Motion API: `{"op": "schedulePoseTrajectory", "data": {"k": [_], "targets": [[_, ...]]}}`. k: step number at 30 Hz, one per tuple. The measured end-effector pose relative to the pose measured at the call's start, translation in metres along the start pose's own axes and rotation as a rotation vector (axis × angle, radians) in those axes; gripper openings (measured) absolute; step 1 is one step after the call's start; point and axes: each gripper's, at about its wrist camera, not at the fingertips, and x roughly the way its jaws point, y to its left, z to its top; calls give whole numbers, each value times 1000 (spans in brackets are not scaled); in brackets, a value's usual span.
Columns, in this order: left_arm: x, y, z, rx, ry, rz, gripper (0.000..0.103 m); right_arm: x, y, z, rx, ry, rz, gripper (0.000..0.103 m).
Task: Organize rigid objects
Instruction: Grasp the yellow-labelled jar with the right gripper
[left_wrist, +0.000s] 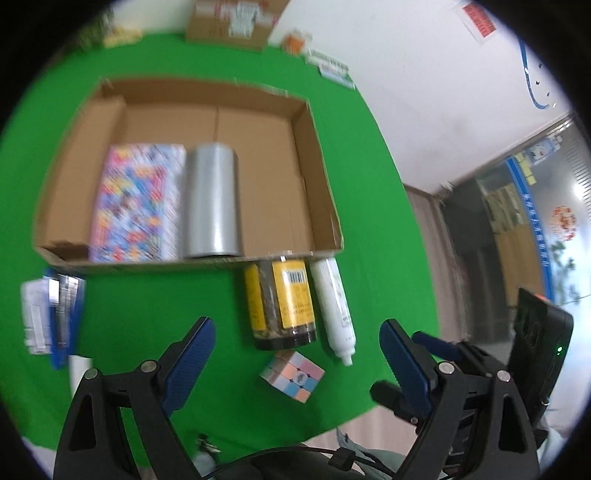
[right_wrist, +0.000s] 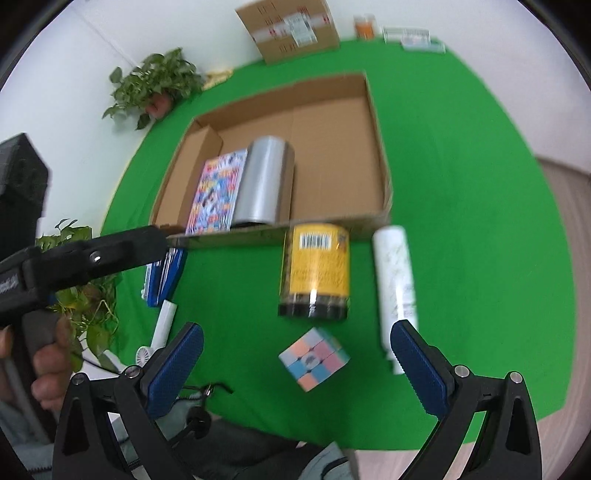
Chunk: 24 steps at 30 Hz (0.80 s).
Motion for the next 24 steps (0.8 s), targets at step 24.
{"op": "schedulePoseTrajectory", "data": {"k": [24], "targets": [[152,104,20,-167,312,-292,87,176,26,17,50,232,-90,87]]}}
